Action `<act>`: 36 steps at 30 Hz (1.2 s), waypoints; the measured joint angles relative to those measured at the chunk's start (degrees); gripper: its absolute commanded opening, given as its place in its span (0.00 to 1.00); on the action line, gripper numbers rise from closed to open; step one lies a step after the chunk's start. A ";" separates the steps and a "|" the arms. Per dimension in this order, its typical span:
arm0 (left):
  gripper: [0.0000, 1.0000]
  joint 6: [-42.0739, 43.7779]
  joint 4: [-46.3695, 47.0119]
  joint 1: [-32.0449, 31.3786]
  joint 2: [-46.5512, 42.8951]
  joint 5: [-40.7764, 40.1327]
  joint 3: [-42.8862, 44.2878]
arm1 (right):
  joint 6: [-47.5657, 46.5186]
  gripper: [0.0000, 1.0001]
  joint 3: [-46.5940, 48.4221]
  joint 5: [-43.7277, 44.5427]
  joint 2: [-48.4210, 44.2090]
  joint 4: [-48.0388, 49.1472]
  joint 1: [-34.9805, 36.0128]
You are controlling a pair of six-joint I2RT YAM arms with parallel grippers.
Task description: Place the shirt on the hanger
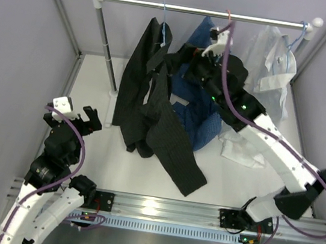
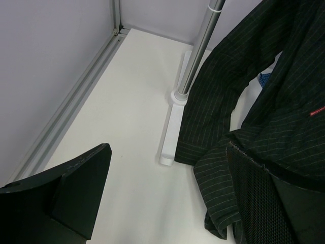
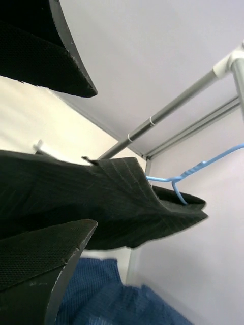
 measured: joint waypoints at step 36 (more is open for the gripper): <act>0.98 -1.27 -5.29 7.21 -9.94 14.91 -3.85 | -8.46 0.99 -45.05 30.58 -62.77 -38.77 0.13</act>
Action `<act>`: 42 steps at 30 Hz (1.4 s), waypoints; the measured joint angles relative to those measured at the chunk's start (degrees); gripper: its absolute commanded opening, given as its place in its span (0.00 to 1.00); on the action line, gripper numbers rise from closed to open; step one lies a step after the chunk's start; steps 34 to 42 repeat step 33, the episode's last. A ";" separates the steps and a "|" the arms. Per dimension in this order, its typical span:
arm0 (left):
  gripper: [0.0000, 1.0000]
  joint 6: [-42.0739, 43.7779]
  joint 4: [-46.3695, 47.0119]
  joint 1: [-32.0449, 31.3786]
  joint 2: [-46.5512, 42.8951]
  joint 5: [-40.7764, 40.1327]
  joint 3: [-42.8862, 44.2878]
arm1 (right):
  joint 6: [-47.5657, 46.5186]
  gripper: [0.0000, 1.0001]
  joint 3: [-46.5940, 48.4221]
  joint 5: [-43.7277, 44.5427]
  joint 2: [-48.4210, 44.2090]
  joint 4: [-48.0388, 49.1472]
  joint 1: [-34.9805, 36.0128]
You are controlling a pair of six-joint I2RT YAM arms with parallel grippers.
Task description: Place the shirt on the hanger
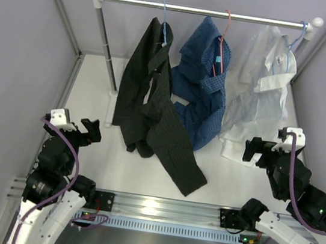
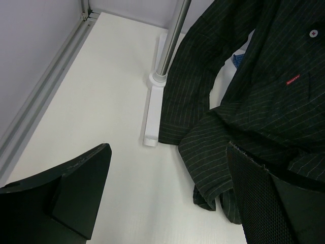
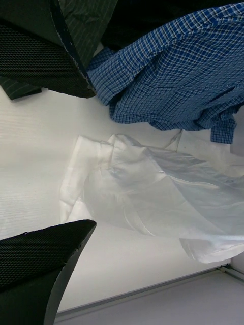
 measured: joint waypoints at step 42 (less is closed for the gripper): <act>0.98 -0.15 -0.07 -0.31 -0.26 1.99 -0.20 | 2.25 1.00 -0.90 2.01 -0.33 -0.31 0.00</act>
